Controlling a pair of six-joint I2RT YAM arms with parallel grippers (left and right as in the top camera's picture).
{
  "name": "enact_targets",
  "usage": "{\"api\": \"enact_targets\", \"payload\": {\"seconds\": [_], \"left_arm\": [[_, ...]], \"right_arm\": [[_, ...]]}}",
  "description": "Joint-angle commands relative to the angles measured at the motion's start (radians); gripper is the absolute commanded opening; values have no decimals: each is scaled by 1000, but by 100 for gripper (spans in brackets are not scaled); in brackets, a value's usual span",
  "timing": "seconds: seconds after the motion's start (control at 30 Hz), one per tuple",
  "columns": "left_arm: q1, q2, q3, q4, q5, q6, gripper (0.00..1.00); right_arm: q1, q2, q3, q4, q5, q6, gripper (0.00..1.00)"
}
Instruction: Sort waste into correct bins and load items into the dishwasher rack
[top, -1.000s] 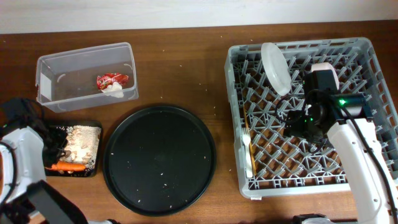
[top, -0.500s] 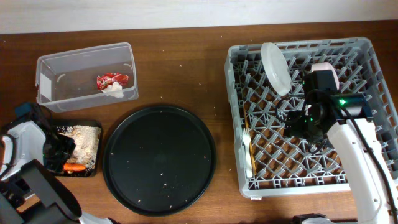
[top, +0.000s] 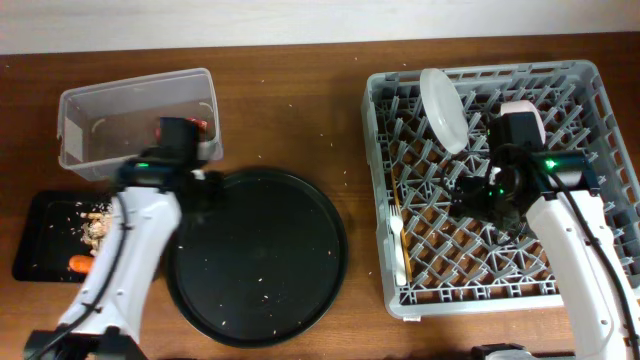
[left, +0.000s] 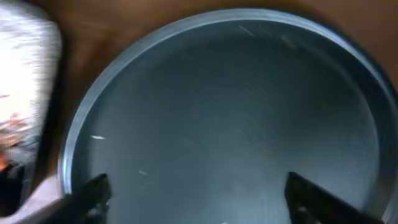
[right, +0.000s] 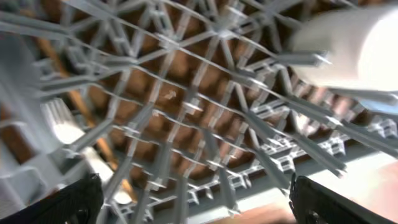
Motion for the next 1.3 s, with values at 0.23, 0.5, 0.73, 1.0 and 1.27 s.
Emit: {"api": "enact_targets", "payload": {"seconds": [0.23,0.5,0.73,1.0,1.27], "left_arm": [[85,-31,317,-462,53,249,99],[141,-460,118,-232,8,265,99],[141,-924,-189,-20,-106,298,99],[141,-928,-189,-21,-106,298,99],[141,-928,-189,-24,-106,298,99]], "right_arm": [[-7,-13,175,-12,-188,-236,98],[-6,-277,91,43,-115,-235,99],[-6,-727,-213,170,-25,-236,99],[-6,-741,-220,96,-25,-236,98],[-6,-741,-220,96,-25,-236,98]]}}
